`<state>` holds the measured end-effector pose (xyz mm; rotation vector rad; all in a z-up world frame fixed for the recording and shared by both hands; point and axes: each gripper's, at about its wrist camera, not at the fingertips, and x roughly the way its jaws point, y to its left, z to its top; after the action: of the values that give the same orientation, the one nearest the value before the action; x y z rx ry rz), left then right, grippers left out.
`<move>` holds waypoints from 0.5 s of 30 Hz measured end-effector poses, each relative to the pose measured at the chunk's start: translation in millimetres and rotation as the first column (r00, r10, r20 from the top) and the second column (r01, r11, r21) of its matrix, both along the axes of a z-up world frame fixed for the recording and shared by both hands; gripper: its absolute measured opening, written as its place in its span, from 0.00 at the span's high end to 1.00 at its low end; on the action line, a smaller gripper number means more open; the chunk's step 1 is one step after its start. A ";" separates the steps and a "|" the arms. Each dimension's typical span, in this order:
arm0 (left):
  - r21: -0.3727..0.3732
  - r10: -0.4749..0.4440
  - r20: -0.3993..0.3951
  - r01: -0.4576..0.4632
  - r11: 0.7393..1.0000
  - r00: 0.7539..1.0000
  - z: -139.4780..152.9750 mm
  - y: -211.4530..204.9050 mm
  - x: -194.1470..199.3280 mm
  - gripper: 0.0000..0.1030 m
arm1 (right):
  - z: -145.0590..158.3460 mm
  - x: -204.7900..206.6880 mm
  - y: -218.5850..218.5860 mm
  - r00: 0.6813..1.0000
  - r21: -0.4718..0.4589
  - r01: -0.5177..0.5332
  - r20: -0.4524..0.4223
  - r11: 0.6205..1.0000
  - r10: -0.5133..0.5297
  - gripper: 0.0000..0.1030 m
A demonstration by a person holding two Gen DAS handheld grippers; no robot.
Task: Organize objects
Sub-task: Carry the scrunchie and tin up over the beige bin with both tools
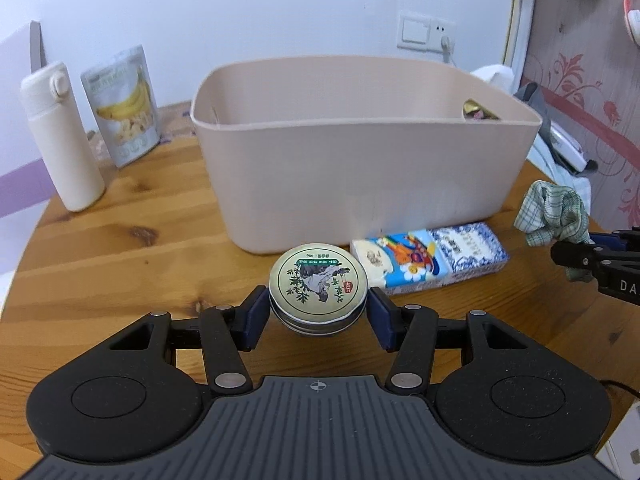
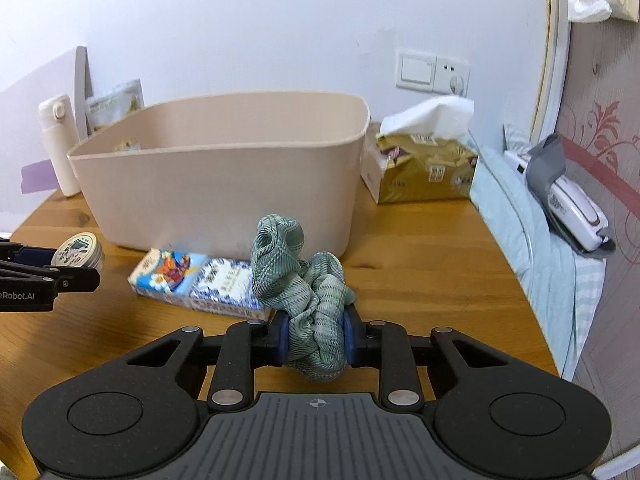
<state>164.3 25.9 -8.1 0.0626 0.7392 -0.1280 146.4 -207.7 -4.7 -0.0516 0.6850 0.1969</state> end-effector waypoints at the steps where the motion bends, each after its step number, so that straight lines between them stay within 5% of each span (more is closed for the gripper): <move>1: 0.004 -0.001 0.010 0.001 1.000 1.000 3.5 0.4 -0.8 0.47 | 3.3 -0.8 -0.4 1.000 0.001 0.000 0.009 1.000 0.000 0.76; 15: 0.031 -0.015 0.158 0.010 0.999 0.987 57.5 0.8 2.0 0.47 | 42.7 0.1 1.6 0.993 -0.007 -0.009 0.120 1.000 0.010 0.76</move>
<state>166.3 26.8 49.4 0.1050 0.5818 -0.1222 146.6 -206.0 38.0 -0.0726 0.5657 0.1991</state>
